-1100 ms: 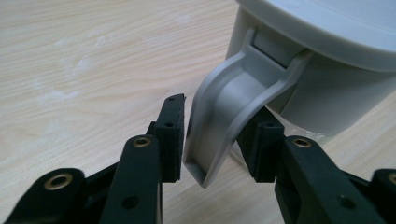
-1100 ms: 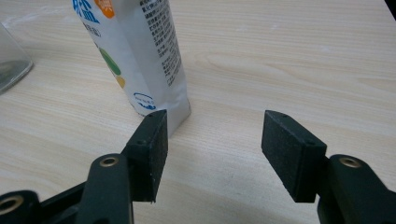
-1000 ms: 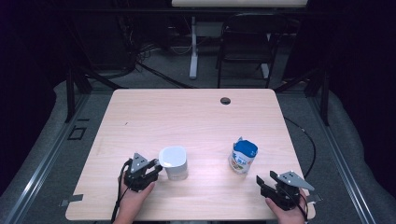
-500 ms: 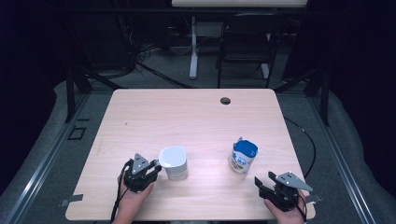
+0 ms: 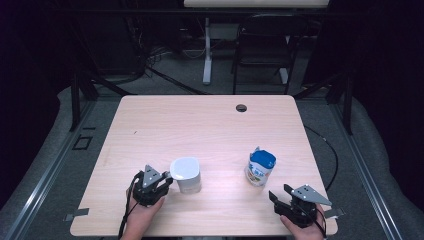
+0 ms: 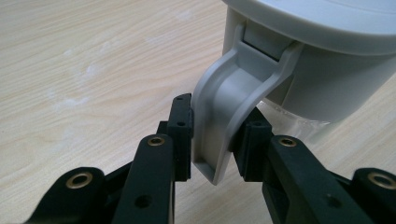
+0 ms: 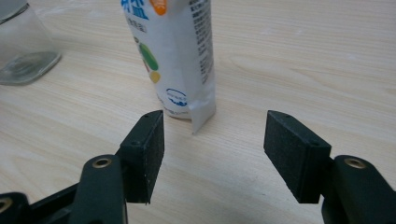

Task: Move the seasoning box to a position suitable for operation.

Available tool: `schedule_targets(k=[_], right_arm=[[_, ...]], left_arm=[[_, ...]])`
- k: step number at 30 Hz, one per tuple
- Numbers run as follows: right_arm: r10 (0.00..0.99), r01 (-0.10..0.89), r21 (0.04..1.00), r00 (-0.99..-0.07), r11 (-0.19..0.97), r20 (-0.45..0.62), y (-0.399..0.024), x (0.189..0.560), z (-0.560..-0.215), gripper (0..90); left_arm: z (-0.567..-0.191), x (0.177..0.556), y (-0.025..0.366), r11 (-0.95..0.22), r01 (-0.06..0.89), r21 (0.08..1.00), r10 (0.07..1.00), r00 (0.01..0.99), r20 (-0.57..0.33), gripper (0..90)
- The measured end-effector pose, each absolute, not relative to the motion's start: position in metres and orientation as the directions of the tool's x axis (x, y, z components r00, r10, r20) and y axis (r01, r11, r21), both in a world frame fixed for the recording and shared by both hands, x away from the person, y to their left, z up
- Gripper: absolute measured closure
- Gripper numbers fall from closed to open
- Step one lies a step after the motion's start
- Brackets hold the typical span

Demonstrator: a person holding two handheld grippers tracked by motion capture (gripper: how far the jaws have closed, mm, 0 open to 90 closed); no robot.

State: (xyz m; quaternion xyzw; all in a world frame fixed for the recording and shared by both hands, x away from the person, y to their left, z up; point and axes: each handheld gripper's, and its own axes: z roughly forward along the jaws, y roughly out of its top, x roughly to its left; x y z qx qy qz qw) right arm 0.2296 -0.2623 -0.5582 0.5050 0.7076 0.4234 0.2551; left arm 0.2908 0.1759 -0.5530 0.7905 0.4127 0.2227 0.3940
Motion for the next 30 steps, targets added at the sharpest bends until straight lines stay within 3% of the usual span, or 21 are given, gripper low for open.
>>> schedule_targets(k=[30], right_arm=[[0.81,0.431,0.834,-0.586,0.344,-0.031,-0.207,0.229,-0.557,46.1]], left_arm=[[-0.551,0.262,0.151,-0.415,0.445,0.793,0.769,0.638,0.045,71.8]])
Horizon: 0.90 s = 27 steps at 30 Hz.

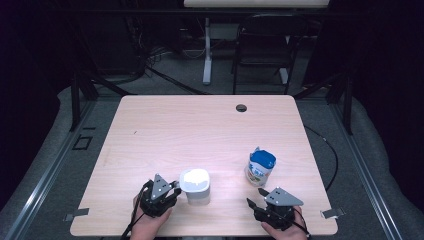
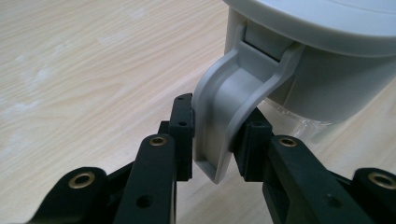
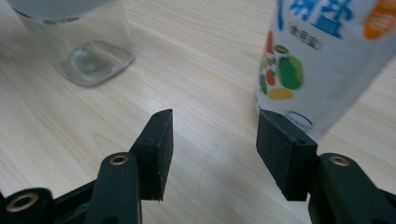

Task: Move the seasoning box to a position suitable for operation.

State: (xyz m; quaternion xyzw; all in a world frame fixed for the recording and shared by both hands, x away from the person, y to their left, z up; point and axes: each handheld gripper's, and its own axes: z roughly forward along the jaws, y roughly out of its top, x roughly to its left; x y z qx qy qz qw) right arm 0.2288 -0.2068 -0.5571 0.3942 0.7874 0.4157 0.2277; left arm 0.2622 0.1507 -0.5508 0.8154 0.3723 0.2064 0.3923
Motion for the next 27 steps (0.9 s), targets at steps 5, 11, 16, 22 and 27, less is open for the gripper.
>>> schedule_targets(k=[5,11,16,22,27], right_arm=[[0.792,0.41,0.845,-0.61,0.344,-0.027,-0.193,0.23,-0.554,46.1],[0.771,0.412,0.831,-0.636,0.375,-0.033,-0.179,0.231,-0.558,44.9],[0.752,0.4,0.826,-0.657,0.397,-0.043,-0.174,0.232,-0.56,45.0],[0.735,0.407,0.825,-0.678,0.391,-0.014,-0.172,0.232,-0.561,46.4],[0.737,0.411,0.828,-0.676,0.381,-0.004,-0.168,0.233,-0.559,46.5]], left_arm=[[-0.551,0.256,0.143,-0.433,0.429,0.793,0.749,0.66,0.052,71.8],[-0.551,0.253,0.14,-0.433,0.428,0.793,0.745,0.665,0.048,71.7],[-0.551,0.252,0.14,-0.434,0.429,0.792,0.746,0.664,0.049,71.7],[-0.551,0.251,0.141,-0.43,0.426,0.796,0.743,0.668,0.044,71.6],[-0.551,0.252,0.147,-0.406,0.432,0.805,0.733,0.68,0.005,63.1]])
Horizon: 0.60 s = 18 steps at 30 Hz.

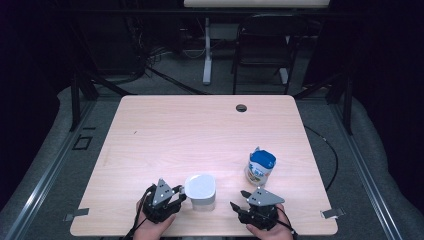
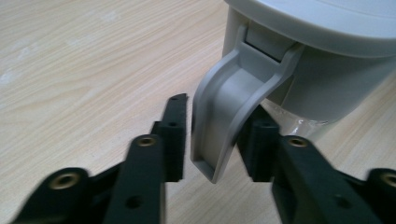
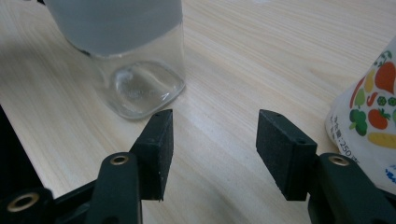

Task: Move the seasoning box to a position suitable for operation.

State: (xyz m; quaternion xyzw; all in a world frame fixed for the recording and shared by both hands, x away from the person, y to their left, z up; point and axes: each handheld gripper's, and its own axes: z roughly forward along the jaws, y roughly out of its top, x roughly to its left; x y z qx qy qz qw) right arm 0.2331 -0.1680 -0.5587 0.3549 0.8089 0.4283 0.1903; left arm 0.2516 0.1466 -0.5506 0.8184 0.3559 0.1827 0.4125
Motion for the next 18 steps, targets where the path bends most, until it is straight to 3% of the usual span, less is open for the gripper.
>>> schedule_targets(k=[7,18], right_arm=[[0.725,0.403,0.828,-0.689,0.39,-0.006,-0.151,0.238,-0.543,47.8],[0.708,0.419,0.808,-0.706,0.413,0.005,-0.136,0.258,-0.522,62.0]], left_arm=[[-0.543,0.244,0.158,-0.38,0.444,0.812,0.73,0.683,-0.032,58.8],[-0.526,0.238,0.167,-0.365,0.45,0.815,0.708,0.703,-0.072,55.3]])
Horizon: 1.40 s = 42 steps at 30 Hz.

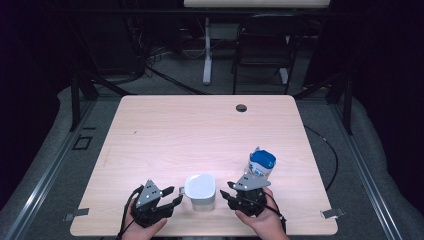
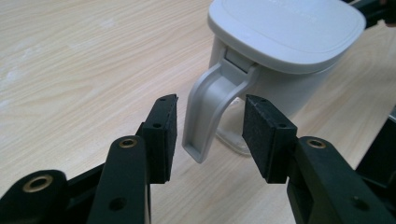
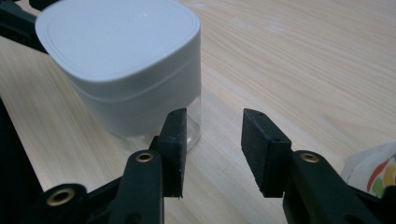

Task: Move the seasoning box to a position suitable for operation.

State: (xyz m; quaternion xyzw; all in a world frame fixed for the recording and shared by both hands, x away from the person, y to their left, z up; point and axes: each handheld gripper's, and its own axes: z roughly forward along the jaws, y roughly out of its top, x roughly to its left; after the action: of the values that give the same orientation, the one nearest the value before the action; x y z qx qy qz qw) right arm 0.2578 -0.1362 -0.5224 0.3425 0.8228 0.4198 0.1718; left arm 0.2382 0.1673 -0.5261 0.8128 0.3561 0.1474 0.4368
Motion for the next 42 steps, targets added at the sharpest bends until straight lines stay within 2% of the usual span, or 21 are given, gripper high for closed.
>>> schedule_targets(k=[7,13,17,23,28,34,39,42], right_arm=[[0.706,0.412,0.824,-0.708,0.39,0.02,-0.133,0.266,-0.509,67.4],[0.701,0.422,0.824,-0.712,0.378,0.043,-0.129,0.274,-0.5,80.4],[0.702,0.42,0.824,-0.711,0.379,0.04,-0.129,0.274,-0.498,82.0],[0.702,0.416,0.83,-0.711,0.371,0.042,-0.131,0.271,-0.494,85.1],[0.704,0.423,0.831,-0.708,0.36,0.055,-0.132,0.27,-0.492,82.7],[0.707,0.425,0.825,-0.706,0.372,0.045,-0.131,0.269,-0.493,81.1],[0.709,0.416,0.825,-0.704,0.381,0.028,-0.132,0.268,-0.491,78.6],[0.718,0.424,0.829,-0.695,0.364,0.039,-0.136,0.268,-0.488,71.2]], left_arm=[[-0.521,0.236,0.17,-0.375,0.447,0.812,0.708,0.704,-0.06,57.5],[-0.518,0.239,0.175,-0.357,0.465,0.81,0.717,0.692,-0.081,61.9],[-0.512,0.243,0.179,-0.328,0.466,0.822,0.722,0.685,-0.1,60.5],[-0.503,0.25,0.18,-0.315,0.469,0.825,0.722,0.683,-0.113,64.8],[-0.495,0.257,0.177,-0.319,0.461,0.828,0.71,0.695,-0.114,68.6],[-0.481,0.258,0.169,-0.401,0.391,0.828,0.671,0.741,-0.025,76.1],[-0.477,0.261,0.165,-0.395,0.399,0.828,0.651,0.757,-0.054,78.9],[-0.476,0.265,0.16,-0.391,0.421,0.818,0.649,0.756,-0.079,78.7]])
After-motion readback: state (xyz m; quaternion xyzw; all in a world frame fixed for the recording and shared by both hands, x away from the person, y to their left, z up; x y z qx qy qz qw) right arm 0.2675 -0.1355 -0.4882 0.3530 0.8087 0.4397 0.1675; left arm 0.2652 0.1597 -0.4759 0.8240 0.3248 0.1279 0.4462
